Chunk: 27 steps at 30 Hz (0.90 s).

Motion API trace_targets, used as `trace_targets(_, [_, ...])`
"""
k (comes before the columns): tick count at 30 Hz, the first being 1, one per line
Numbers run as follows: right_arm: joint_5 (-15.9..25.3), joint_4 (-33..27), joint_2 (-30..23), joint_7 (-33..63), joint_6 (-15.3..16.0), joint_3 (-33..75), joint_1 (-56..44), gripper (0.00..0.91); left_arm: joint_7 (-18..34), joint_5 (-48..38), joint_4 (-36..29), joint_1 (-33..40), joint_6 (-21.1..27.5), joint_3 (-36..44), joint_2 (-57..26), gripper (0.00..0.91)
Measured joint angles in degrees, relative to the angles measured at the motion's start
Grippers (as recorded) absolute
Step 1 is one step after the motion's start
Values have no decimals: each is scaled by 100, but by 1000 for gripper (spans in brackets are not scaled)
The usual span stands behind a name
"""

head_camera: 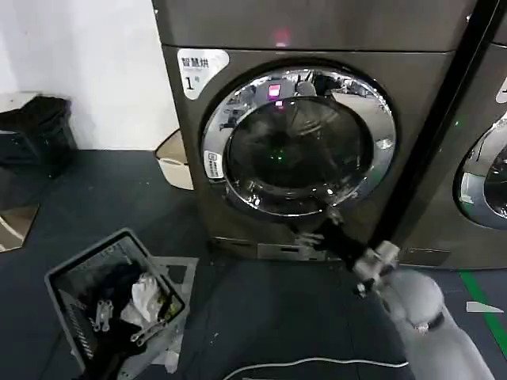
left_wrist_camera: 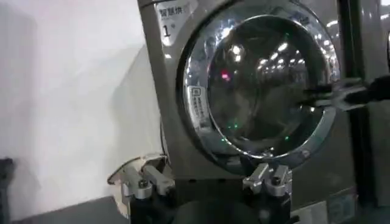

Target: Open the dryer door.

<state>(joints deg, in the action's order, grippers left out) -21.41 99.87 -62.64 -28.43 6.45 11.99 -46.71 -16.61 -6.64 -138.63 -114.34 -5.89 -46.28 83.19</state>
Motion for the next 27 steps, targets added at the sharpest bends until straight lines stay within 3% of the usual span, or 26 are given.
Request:
trace_targets(13, [4, -1307, -464, 50, -14, -1013, 1536, 907, -14, 98, -40, -39, -45, 63, 24, 907])
trace_targets(27, [151, -2378, -1286, -13, -44, -1514, 2292, 907, -18, 109, -23, -41, -65, 50, 54, 907])
